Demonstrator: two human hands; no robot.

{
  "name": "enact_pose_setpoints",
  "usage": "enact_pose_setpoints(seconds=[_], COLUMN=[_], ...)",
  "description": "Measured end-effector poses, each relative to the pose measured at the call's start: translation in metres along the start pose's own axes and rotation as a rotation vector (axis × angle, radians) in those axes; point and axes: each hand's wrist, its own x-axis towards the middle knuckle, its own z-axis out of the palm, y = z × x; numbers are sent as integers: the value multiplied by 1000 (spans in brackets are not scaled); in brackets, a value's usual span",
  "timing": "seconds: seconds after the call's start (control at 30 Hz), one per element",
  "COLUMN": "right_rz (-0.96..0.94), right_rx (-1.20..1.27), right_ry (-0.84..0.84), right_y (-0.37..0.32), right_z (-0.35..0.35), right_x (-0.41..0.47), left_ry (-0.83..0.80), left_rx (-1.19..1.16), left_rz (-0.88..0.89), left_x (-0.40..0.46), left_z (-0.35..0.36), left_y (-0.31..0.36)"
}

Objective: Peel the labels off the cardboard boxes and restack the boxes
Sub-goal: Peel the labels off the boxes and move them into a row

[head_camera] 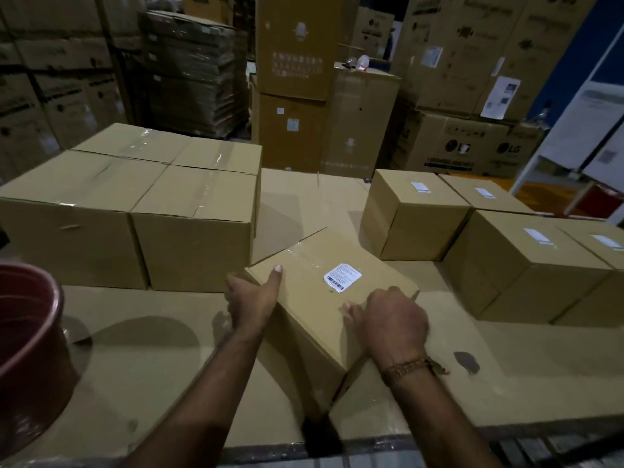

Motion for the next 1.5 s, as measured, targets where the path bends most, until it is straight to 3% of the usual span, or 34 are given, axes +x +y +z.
enact_pose_setpoints(seconds=[0.13,0.23,0.3,0.7,0.9,1.0,1.17,1.27,1.4,1.5], right_rz=[-15,-72,-72,-27,14,44,-1,-51,-191,-232], right_rx=[161,183,277,270,180,125,54,42,342,468], right_ry=[81,-25,-109,-107,-55,-46,-77,11,117,150], right_y=[20,33,40,61,51,45,39,40,42,38], right_z=[-3,10,17,33,43,41,26,18,29,42], right_x=[38,61,67,59,39,30,27,33,43,38], left_ry=[-195,-267,-272,-208,-132,-131,-197,-239,-250,-207], left_rx=[-127,-113,-127,-187,-54,81,316,349,376,526], left_rz=[-59,-64,-70,-21,22,138,279,307,313,360], left_x=[-2,2,3,-4,-36,-48,-49,-44,-39,-43], left_z=[-4,-7,-7,3,10,11,-1,-9,-16,-15], left_y=[-2,0,0,-5,-4,-3,3,5,6,7])
